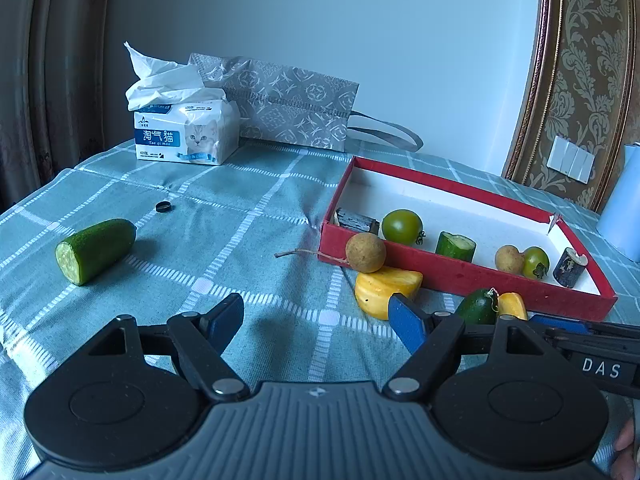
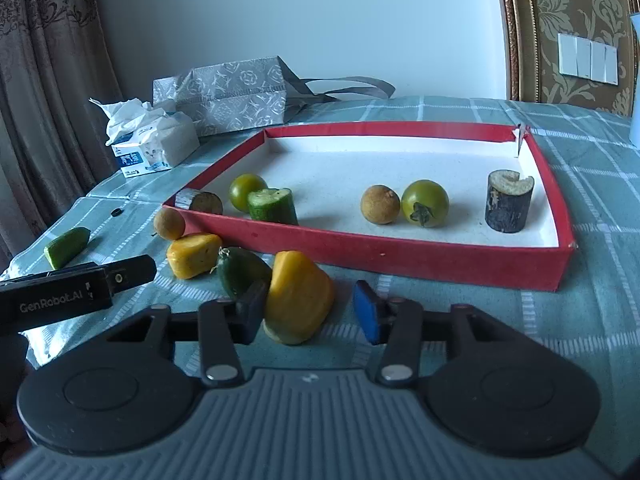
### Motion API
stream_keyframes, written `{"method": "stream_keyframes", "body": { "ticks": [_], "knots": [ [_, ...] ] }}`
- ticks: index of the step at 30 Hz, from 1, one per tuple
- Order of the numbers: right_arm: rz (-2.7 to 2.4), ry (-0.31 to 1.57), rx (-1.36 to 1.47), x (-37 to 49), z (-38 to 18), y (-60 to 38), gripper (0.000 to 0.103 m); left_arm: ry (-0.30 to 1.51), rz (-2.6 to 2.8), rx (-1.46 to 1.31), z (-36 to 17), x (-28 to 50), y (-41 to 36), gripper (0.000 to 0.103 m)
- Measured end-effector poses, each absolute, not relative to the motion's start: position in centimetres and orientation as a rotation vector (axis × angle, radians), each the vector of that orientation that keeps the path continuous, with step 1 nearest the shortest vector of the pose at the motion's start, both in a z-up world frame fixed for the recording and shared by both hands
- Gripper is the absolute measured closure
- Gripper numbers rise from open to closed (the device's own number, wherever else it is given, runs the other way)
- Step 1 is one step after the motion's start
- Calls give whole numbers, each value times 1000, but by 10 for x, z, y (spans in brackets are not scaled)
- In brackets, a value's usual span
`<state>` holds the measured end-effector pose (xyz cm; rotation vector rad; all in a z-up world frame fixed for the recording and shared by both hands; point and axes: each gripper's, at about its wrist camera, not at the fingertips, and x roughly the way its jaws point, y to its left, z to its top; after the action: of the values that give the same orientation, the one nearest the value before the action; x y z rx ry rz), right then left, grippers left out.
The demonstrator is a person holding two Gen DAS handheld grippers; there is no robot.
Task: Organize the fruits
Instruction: 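Grasp the yellow papaya chunk beside the tray with the right tool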
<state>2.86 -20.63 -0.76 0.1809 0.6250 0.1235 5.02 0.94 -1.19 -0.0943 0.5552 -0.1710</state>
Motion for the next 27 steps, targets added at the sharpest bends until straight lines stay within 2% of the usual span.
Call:
{"method": "stream_keyframes", "body": {
  "ticks": [2, 6, 8, 10, 11, 19, 22, 27],
  "knots": [
    [131, 621, 171, 28, -7, -204, 69, 554, -172, -94, -12, 50, 10, 24],
    [122, 618, 160, 28, -7, -199, 70, 552, -173, -95, -11, 50, 10, 24],
    [123, 607, 178, 26, -5, -203, 74, 547, -172, -93, -11, 49, 10, 24],
    [121, 575, 182, 20, 1, -205, 82, 541, -176, -88, -10, 48, 9, 24],
    [117, 558, 174, 16, 5, -206, 90, 540, -180, -83, -10, 48, 8, 24],
    [148, 574, 183, 13, 6, -210, 86, 545, -173, -81, -10, 49, 8, 24],
    [144, 600, 107, 19, 3, -198, 72, 549, -172, -85, -11, 49, 8, 24],
    [140, 644, 64, 28, -6, -195, 60, 548, -179, -82, -11, 49, 8, 24]
  ]
}}
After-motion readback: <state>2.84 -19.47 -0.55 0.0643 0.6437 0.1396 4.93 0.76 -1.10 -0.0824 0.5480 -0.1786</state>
